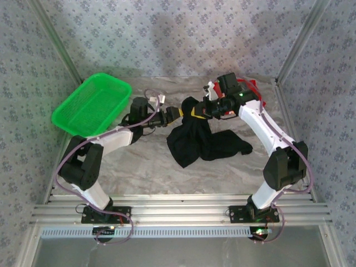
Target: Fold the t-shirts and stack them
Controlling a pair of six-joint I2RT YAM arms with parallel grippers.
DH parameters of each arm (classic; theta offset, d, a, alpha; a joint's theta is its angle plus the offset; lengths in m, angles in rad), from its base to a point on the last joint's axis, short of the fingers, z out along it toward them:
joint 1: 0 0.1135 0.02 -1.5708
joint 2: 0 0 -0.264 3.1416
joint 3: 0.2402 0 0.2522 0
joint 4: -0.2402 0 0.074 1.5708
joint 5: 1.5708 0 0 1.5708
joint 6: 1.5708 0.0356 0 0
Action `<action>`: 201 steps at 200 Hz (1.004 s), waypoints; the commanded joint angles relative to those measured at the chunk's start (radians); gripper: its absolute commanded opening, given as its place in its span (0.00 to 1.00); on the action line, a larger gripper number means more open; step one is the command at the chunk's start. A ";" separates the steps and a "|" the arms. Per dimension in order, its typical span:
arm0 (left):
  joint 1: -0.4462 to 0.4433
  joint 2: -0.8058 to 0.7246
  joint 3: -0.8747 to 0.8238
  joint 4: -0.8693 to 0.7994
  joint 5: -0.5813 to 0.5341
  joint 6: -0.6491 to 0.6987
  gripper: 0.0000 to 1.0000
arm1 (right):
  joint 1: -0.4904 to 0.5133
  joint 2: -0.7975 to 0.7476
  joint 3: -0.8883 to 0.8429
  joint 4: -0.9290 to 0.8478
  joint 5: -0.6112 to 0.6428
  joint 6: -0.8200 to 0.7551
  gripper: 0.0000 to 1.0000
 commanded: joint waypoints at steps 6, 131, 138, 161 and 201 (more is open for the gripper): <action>0.014 -0.089 -0.045 0.031 -0.018 0.028 0.69 | -0.008 -0.039 -0.004 0.020 -0.042 0.027 0.04; 0.007 -0.082 -0.025 -0.003 0.018 0.084 0.71 | -0.003 -0.050 -0.011 0.035 -0.034 0.033 0.04; 0.007 -0.070 -0.013 -0.002 0.020 0.085 0.71 | -0.002 -0.052 -0.014 0.037 -0.034 0.034 0.04; 0.002 -0.026 0.037 0.004 0.032 0.084 0.68 | 0.004 -0.057 -0.023 0.039 -0.036 0.034 0.03; -0.009 0.040 0.105 -0.026 0.055 0.105 0.58 | 0.004 -0.062 -0.026 0.047 -0.050 0.045 0.03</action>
